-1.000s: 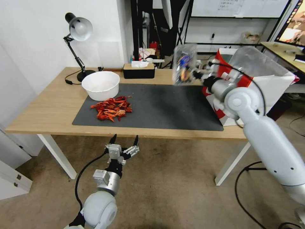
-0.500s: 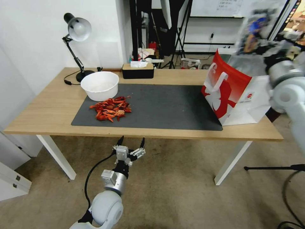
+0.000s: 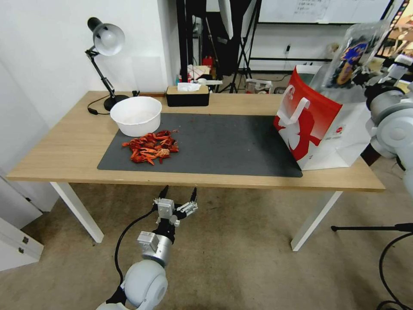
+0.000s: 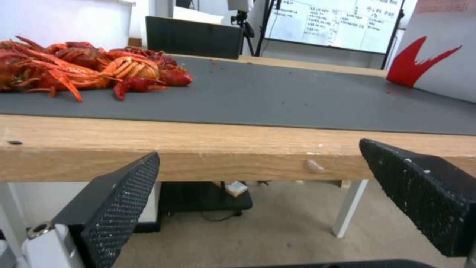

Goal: Close the takeout container lid, then place the container into the takeout bag.

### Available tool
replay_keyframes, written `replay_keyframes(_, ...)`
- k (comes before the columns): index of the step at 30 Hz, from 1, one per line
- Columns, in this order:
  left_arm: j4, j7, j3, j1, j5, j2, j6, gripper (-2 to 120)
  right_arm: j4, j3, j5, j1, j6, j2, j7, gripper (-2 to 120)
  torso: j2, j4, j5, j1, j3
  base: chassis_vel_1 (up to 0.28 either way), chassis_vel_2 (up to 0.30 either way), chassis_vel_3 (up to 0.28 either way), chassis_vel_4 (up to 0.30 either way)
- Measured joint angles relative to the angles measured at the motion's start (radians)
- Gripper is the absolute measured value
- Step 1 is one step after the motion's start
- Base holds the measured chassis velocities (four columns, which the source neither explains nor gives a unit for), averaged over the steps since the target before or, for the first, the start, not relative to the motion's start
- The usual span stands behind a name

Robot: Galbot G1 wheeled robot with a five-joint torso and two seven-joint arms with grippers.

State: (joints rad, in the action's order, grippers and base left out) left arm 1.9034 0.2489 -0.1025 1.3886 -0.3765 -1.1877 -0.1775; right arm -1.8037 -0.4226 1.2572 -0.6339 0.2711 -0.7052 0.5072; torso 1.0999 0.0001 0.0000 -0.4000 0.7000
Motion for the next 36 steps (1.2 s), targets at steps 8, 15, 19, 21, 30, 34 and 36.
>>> replay_keyframes(8,0.005,0.006,-0.008,0.002,0.000,0.000,0.002,100,-0.001,-0.001,0.039,-0.011,0.015,-0.013,0.008,55,0.000,0.0000,-0.0001,0.000,0.000,0.000,0.000,0.000,0.000)
replay_keyframes(15,0.007,0.009,-0.009,0.000,-0.003,-0.001,0.007,100,-0.034,0.003,-0.001,-0.036,-0.004,-0.014,-0.027,80,0.000,-0.0001,-0.0001,0.000,0.000,0.000,0.000,0.000,0.000)
replay_keyframes(19,0.009,0.007,-0.010,-0.003,-0.006,-0.002,0.010,100,-0.092,0.005,-0.070,-0.075,-0.034,-0.004,-0.090,97,0.000,0.0000,-0.0002,0.000,0.000,0.000,0.000,0.000,0.000)
replay_keyframes(21,0.009,0.007,-0.012,-0.003,-0.007,-0.003,0.010,100,-0.105,0.005,-0.098,-0.089,-0.044,0.000,-0.113,99,0.000,0.0000,-0.0001,0.000,0.000,0.000,0.000,0.000,0.000)
replay_keyframes(30,0.007,-0.075,-0.028,-0.005,-0.060,0.003,-0.018,100,-0.295,-0.089,-0.346,-0.380,-0.135,0.049,-0.312,100,0.000,0.0000,-0.0002,0.000,0.000,0.000,0.000,0.000,0.000)
replay_keyframes(34,0.005,-0.085,-0.026,-0.004,-0.061,0.004,-0.023,100,-0.331,-0.121,-0.379,-0.455,-0.148,0.050,-0.332,100,0.000,-0.0005,-0.0003,0.000,0.000,0.000,0.000,0.000,0.000)
replay_keyframes(36,0.005,-0.086,-0.030,0.003,-0.062,0.002,-0.028,100,-0.345,-0.125,-0.398,-0.491,-0.160,0.038,-0.335,100,0.000,-0.0001,-0.0001,0.000,0.000,0.000,0.000,0.000,0.000)
